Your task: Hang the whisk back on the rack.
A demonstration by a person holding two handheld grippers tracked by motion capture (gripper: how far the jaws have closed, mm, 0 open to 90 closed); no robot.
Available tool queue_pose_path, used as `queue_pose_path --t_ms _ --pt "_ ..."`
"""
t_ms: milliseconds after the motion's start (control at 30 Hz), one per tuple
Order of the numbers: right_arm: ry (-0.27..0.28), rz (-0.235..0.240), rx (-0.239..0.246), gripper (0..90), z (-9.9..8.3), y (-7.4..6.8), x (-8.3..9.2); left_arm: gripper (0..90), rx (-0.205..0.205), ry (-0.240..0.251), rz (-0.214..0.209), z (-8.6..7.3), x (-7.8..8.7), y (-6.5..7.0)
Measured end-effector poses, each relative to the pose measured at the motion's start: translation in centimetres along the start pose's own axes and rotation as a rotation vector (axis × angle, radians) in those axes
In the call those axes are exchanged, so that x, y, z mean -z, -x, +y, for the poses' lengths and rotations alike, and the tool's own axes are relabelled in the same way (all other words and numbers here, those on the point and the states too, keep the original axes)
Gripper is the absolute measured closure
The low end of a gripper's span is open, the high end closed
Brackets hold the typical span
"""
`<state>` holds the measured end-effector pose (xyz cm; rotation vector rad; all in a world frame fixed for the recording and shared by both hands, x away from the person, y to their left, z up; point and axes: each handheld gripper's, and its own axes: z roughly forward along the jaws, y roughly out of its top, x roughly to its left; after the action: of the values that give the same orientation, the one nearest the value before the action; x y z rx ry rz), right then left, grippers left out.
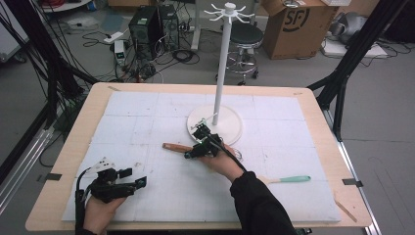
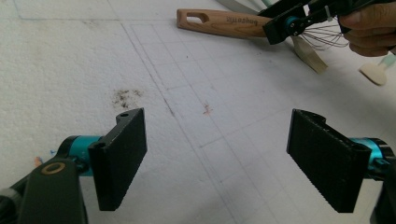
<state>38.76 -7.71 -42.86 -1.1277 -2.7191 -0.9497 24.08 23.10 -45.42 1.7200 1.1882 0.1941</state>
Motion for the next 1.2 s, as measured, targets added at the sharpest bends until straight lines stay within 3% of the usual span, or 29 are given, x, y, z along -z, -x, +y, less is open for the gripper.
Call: queue_pose_path --t_ms 133,300,533,600,733,867,967,1133,1167,1200 --pt "-0.012 -0.023 0.012 57.6 0.1 0.0 -0.3 20.7 0.001 0.0 -0.001 0.0 0.0 0.0" --pt "-0.017 -0.026 0.025 59.9 0.1 0.1 -0.2 20.8 0.0 -0.002 0.0 0.0 0.0 0.0" --pt "-0.039 -0.024 0.092 63.6 -0.1 -0.1 0.1 21.0 0.003 -0.005 0.002 0.0 0.0 0.0" --pt "-0.052 -0.02 0.062 63.5 -0.1 -0.3 0.3 21.1 0.003 -0.005 0.002 0.0 0.0 0.0" --pt "-0.1 -0.042 0.064 64.4 -0.1 -0.9 0.3 21.2 0.006 -0.009 0.002 0.0 -0.1 0.0" --pt "-0.169 -0.101 0.141 67.5 0.3 -1.9 0.1 21.3 0.008 -0.011 0.002 0.0 -0.1 0.0" --pt "-0.183 -0.11 0.175 68.9 0.5 -2.0 0.0 21.3 0.008 -0.01 0.001 0.0 -0.1 0.0" --pt "-0.206 -0.116 0.141 73.2 0.5 -1.9 0.2 21.4 0.01 -0.013 -0.001 0.0 -0.1 0.0" --pt "-0.215 -0.1 0.117 73.6 0.6 -1.7 0.3 21.4 0.01 -0.013 -0.001 0.0 -0.1 0.0" --pt "-0.217 -0.095 0.126 73.6 0.6 -1.8 0.4 21.4 0.009 -0.013 -0.001 0.0 -0.1 0.0"
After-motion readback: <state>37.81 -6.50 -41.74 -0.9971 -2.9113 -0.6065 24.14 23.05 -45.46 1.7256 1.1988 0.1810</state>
